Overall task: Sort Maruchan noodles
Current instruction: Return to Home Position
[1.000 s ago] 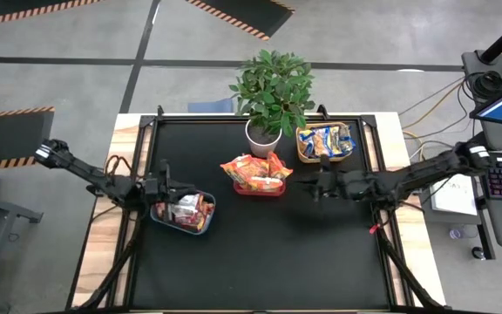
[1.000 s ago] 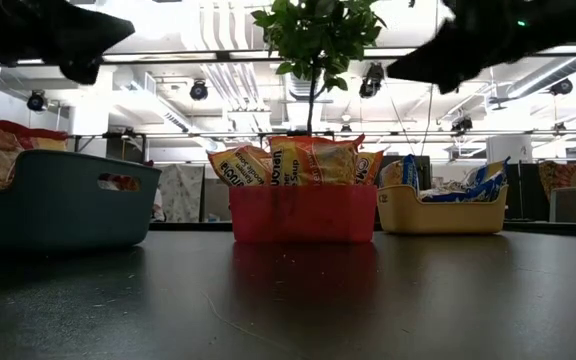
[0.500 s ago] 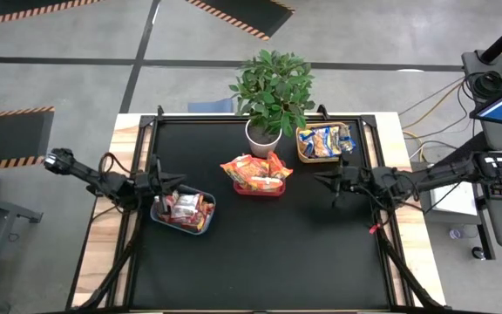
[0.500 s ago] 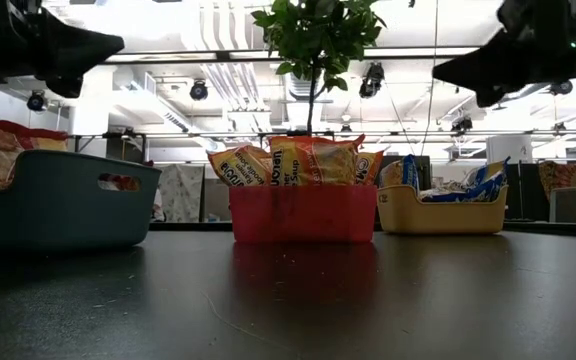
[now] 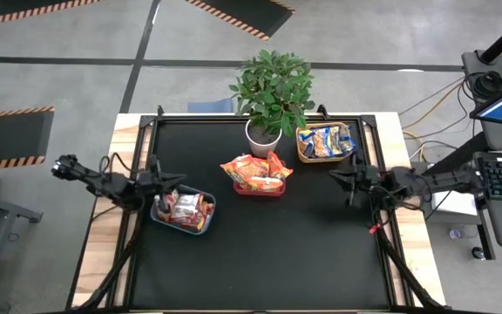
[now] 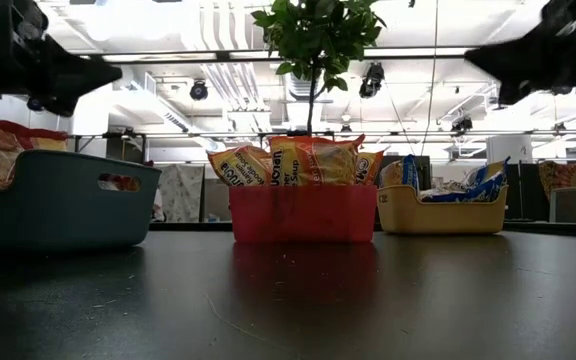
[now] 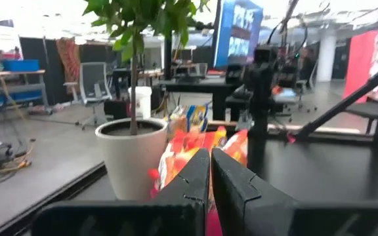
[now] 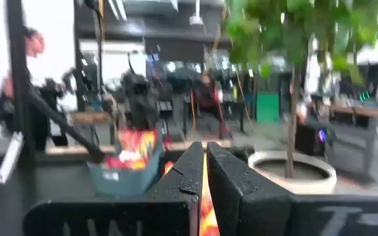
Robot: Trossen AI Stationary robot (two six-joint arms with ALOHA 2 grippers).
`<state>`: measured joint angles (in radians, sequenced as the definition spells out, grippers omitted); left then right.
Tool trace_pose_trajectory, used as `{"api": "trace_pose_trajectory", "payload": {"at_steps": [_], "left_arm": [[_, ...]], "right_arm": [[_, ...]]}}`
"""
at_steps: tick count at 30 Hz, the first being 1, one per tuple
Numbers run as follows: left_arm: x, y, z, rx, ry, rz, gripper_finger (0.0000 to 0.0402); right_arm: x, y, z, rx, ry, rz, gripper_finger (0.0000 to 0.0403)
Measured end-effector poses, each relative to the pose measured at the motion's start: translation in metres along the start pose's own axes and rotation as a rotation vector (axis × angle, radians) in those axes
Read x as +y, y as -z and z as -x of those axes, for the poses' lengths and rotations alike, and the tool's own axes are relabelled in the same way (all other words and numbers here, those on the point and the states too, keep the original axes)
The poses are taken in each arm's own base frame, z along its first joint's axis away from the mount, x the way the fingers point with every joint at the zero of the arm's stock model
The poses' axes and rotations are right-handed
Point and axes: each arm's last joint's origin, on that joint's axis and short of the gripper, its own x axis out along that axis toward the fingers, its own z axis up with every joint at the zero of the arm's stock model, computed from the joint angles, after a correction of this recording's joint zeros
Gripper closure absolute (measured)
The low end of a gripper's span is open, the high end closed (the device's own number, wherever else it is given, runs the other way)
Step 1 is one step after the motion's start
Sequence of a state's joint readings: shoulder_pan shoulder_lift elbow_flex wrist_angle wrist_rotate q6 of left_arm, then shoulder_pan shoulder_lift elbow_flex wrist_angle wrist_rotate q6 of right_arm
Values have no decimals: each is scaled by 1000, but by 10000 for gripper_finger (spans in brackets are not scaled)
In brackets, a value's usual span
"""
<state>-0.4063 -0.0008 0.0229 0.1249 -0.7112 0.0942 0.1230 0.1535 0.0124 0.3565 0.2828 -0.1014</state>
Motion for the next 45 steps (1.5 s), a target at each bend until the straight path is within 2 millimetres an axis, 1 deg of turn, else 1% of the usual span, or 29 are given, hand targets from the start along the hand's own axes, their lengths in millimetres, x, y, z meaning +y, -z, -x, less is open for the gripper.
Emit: {"api": "trace_pose_trajectory", "payload": {"at_steps": [9,14,17,19,22,24,31,45], "left_arm": [[2,2,-1,15,-49,0,402],[6,3,0,26,-168,9,402],[9,3,0,34,-279,8,402],[9,3,0,37,-306,8,402],[9,3,0,37,-308,8,402],[9,3,0,38,-307,6,402],[9,3,0,40,-307,4,402],[9,3,0,41,-306,3,402]], "right_arm": [[-2,-9,7,-95,-30,97,390],[-3,-12,10,-128,-13,93,390],[-6,-11,10,-114,78,21,390],[-8,-11,10,-106,132,-61,390],[-8,-9,9,-89,176,-123,390],[-8,-8,8,-77,174,-132,390],[-7,-5,7,-47,173,-122,390],[-7,-5,7,-46,173,-122,390]]}}
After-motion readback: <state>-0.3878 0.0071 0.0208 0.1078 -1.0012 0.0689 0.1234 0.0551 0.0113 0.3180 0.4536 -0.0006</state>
